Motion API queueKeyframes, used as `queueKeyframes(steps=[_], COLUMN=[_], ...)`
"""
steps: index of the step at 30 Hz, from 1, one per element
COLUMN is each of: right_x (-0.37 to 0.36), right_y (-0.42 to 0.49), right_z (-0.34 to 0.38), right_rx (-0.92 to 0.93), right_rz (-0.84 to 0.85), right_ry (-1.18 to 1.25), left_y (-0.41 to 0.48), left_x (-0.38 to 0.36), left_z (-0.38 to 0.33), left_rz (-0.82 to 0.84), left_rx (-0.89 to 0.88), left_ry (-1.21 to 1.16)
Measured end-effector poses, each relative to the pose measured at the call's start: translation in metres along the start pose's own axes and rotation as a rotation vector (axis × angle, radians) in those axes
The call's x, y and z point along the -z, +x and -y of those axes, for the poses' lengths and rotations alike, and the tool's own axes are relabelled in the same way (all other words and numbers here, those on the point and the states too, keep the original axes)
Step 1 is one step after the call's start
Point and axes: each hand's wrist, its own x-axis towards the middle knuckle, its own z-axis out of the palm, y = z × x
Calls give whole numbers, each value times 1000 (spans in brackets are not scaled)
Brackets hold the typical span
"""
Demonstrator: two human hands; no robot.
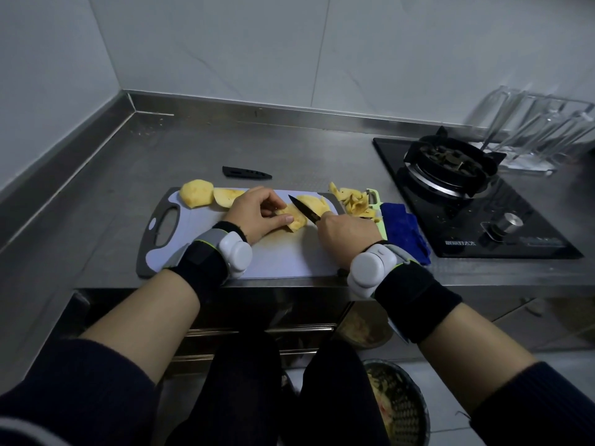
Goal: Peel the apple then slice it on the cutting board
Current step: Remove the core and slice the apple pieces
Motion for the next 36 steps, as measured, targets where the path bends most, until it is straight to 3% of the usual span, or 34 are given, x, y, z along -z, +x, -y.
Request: queueKeyframes(steps=[11, 14, 19, 36], right_x=[-2, -2, 2, 1], right_y=[13, 10, 5, 0], right_z=[9, 7, 3, 8], right_rx=[-61, -117, -56, -30], right_rz=[205, 139, 36, 3], right_ry=[42, 84, 81, 0], left_y=[0, 0, 0, 3], left_x=[1, 1, 0, 0], left_z=[1, 0, 2, 7], left_rz=[11, 12, 17, 21], left_rx=[-4, -3, 20, 48], left_ry=[11, 10, 4, -11])
